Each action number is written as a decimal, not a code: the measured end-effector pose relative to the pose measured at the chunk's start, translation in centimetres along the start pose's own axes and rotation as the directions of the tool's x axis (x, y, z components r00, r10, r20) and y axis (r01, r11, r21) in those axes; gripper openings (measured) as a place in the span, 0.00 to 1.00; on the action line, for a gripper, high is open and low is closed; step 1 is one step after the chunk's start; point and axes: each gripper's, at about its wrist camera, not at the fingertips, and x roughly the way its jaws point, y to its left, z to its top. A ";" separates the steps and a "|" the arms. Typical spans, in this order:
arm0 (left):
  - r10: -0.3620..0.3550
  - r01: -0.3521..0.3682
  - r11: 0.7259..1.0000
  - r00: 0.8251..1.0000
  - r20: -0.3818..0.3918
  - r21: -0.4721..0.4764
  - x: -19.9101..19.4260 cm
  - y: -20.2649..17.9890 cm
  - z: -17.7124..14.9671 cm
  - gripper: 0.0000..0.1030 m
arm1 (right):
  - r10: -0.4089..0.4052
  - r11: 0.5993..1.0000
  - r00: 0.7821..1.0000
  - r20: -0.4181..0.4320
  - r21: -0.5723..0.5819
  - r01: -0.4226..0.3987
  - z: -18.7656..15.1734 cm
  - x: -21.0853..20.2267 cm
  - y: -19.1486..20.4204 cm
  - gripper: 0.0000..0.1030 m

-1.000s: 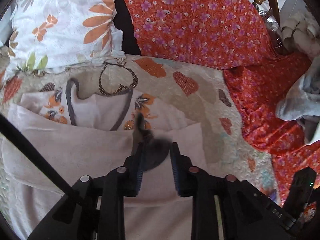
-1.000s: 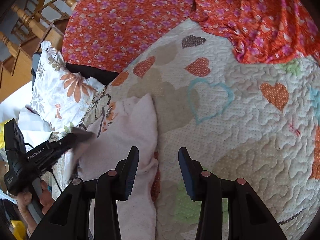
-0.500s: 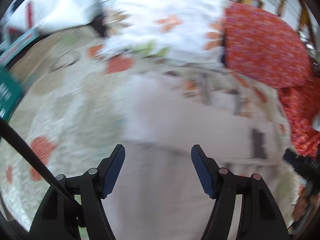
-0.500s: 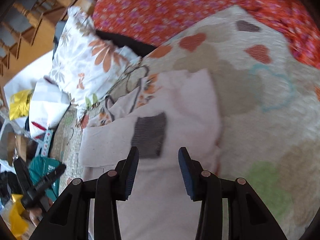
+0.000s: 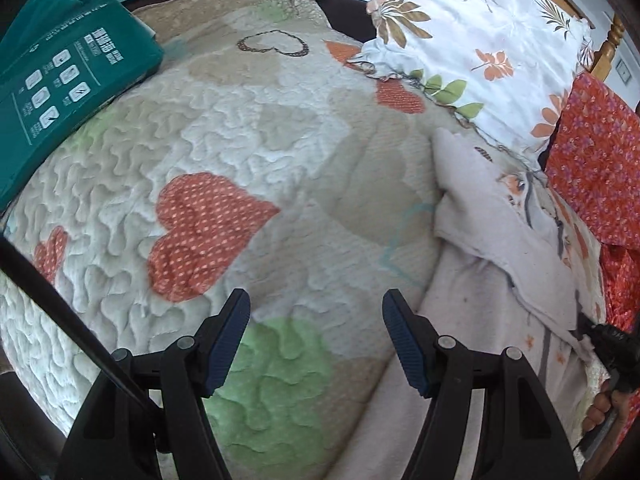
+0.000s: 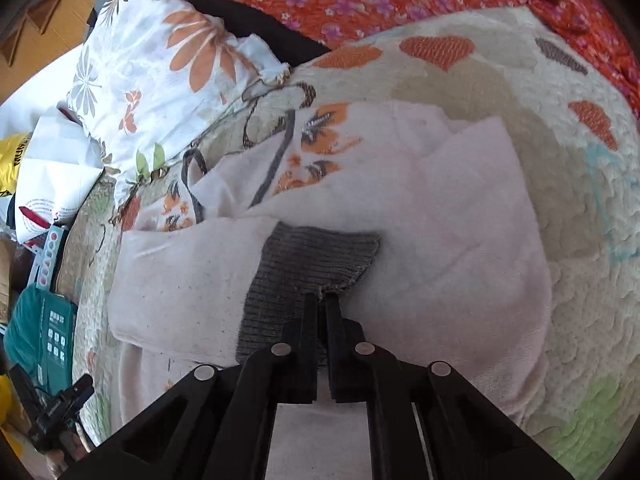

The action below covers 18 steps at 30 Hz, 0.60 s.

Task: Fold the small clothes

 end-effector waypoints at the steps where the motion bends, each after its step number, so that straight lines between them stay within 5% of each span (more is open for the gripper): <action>1: 0.006 -0.006 1.000 1.000 0.004 0.007 -0.1 0.0 -0.2 0.66 | -0.012 1.000 1.000 0.017 0.000 0.012 0.1 -0.5 0.0 0.04; 9: 0.048 -0.046 0.997 0.999 -0.025 0.067 0.3 0.1 -2.3 0.68 | -0.172 0.984 0.981 0.090 0.060 0.167 1.4 -2.7 -2.3 0.04; 15: -0.003 0.005 0.992 1.000 -0.010 0.125 -0.5 -0.7 -3.4 0.80 | -0.133 0.987 0.986 0.096 0.107 0.122 1.2 -4.2 -3.3 0.08; 18: 0.012 -0.010 0.985 1.000 -0.013 0.172 -0.4 -1.4 -4.0 0.81 | -0.123 0.988 0.984 0.132 0.106 0.109 0.8 -6.0 -3.2 0.26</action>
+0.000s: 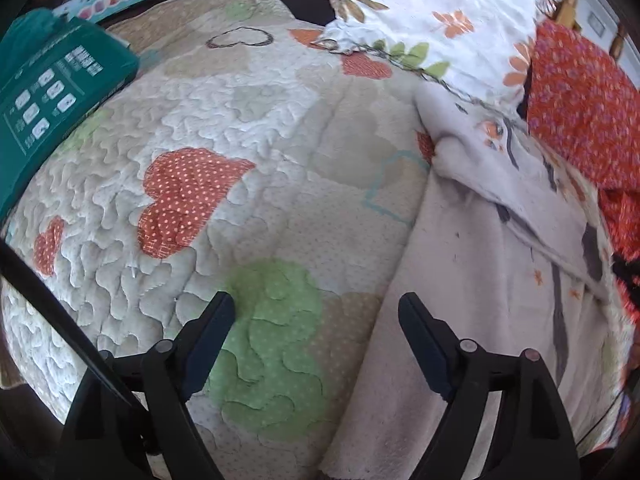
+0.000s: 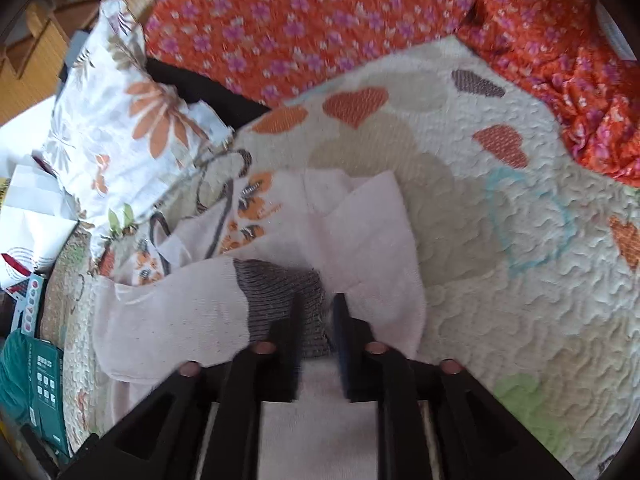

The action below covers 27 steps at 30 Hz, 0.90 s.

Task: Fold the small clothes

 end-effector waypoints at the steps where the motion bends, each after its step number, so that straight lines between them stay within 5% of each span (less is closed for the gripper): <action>1: 0.008 -0.008 1.000 1.000 -0.002 0.013 0.0 -0.2 -0.1 0.81 | 0.008 1.000 1.000 0.008 0.003 -0.008 -0.2 -0.6 -0.2 0.33; 18: 0.014 -0.013 0.997 1.000 -0.020 0.077 -0.3 -2.4 -3.0 0.81 | -0.047 0.993 0.999 0.005 0.104 0.046 -3.3 -5.5 -7.8 0.46; 27: -0.115 0.115 0.993 0.992 -0.042 0.009 -1.2 -2.0 -3.9 0.81 | 0.022 0.972 0.995 -0.096 0.234 0.001 -5.2 -4.6 -11.0 0.48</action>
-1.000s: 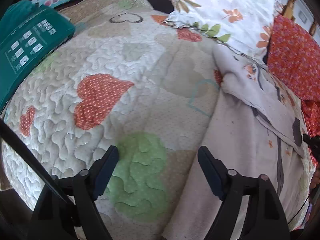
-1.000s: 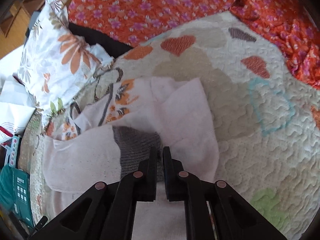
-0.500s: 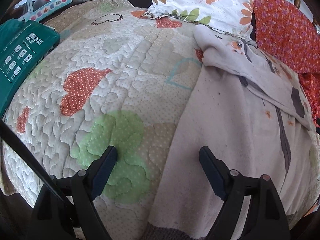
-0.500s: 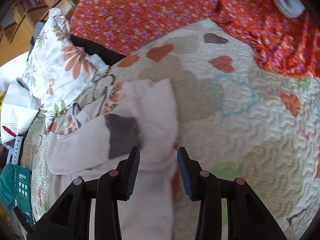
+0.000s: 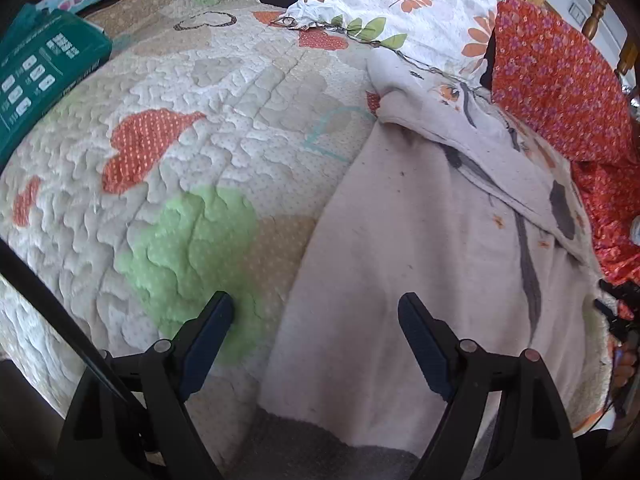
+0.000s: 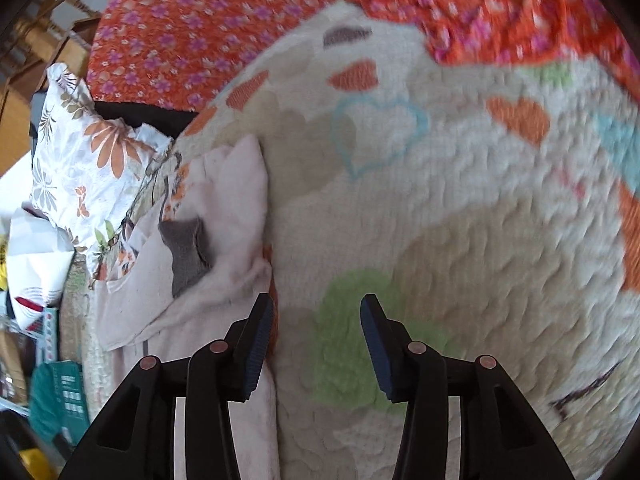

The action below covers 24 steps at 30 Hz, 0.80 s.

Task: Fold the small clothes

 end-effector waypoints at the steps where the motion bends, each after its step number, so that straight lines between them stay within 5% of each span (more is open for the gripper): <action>1: -0.008 0.008 1.000 1.000 0.000 -0.002 -0.1 -0.1 -0.2 0.81 | 0.021 1.000 1.000 -0.024 0.019 -0.020 -0.3 0.5 -0.2 0.48; 4: -0.015 0.015 1.000 1.000 -0.001 0.004 -0.2 -0.4 -0.7 0.81 | 0.077 0.995 0.994 -0.080 0.074 -0.071 -1.3 1.8 -0.6 0.49; 24: 0.051 -0.051 0.998 0.999 0.012 0.043 0.4 -2.0 -1.7 0.88 | 0.131 0.988 0.987 -0.097 0.093 -0.122 -2.7 1.0 -0.3 0.59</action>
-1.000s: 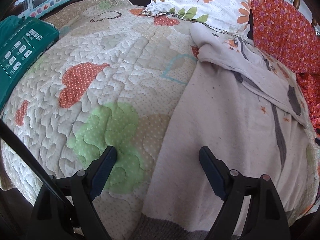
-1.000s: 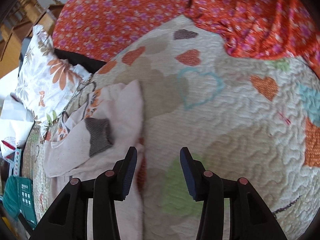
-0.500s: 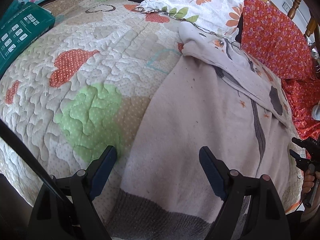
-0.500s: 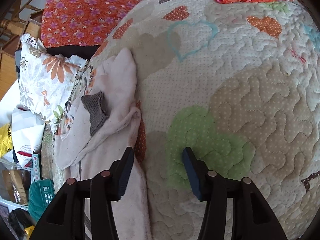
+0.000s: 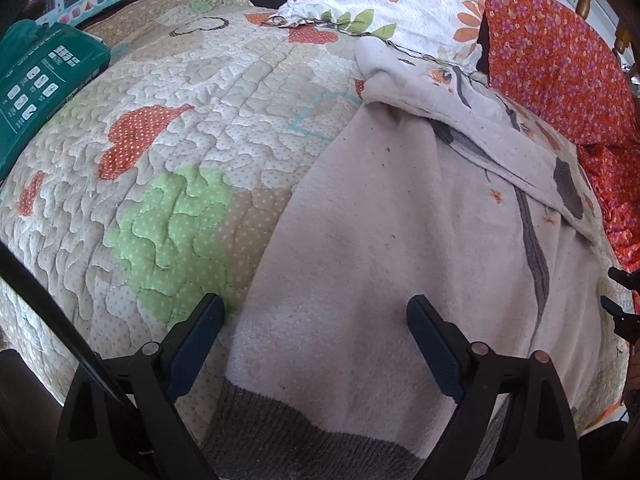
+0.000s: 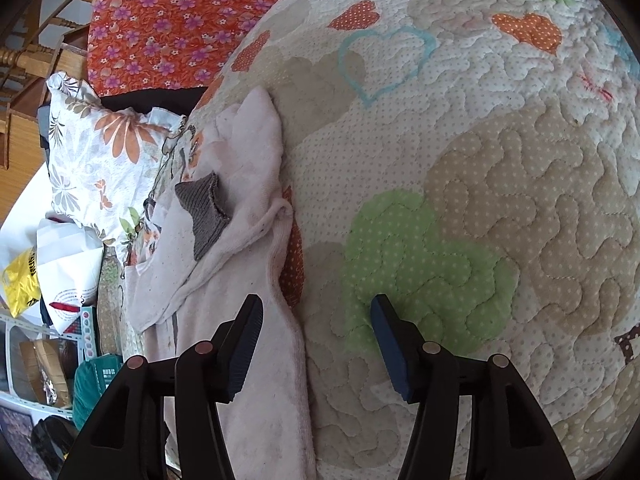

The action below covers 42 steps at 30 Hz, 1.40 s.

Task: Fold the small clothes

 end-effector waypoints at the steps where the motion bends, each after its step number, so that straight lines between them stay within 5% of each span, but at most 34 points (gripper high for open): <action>1: -0.023 0.023 1.000 1.000 -0.005 -0.008 -0.1 0.1 0.0 0.88 | 0.002 1.000 1.000 -0.001 -0.002 -0.002 -0.1 0.0 0.1 0.59; 10: -0.263 0.255 0.945 0.965 -0.014 -0.204 -0.8 3.5 0.6 0.81 | 0.106 0.994 0.993 -0.059 -0.029 -0.108 -3.4 0.3 1.5 0.59; 20: -0.416 0.392 0.877 0.909 -0.032 -0.278 -0.3 3.8 1.0 0.78 | 0.107 0.980 0.992 -0.066 -0.162 -0.116 -7.3 0.5 3.3 0.59; 29: -0.408 0.379 0.883 0.911 -0.054 -0.275 -0.2 4.3 0.8 0.55 | 0.198 0.968 0.974 -0.112 -0.134 -0.213 -8.3 0.6 2.6 0.60; 37: -0.410 0.381 0.882 0.910 -0.054 -0.278 -0.4 5.0 0.2 0.57 | 0.319 0.934 0.921 -0.224 -0.092 -0.346 -11.6 1.1 2.0 0.60; 42: -0.429 0.399 0.887 0.898 -0.097 -0.231 -0.5 4.4 -0.5 0.64 | 0.324 0.921 0.910 -0.258 -0.131 -0.366 -14.7 0.9 2.6 0.59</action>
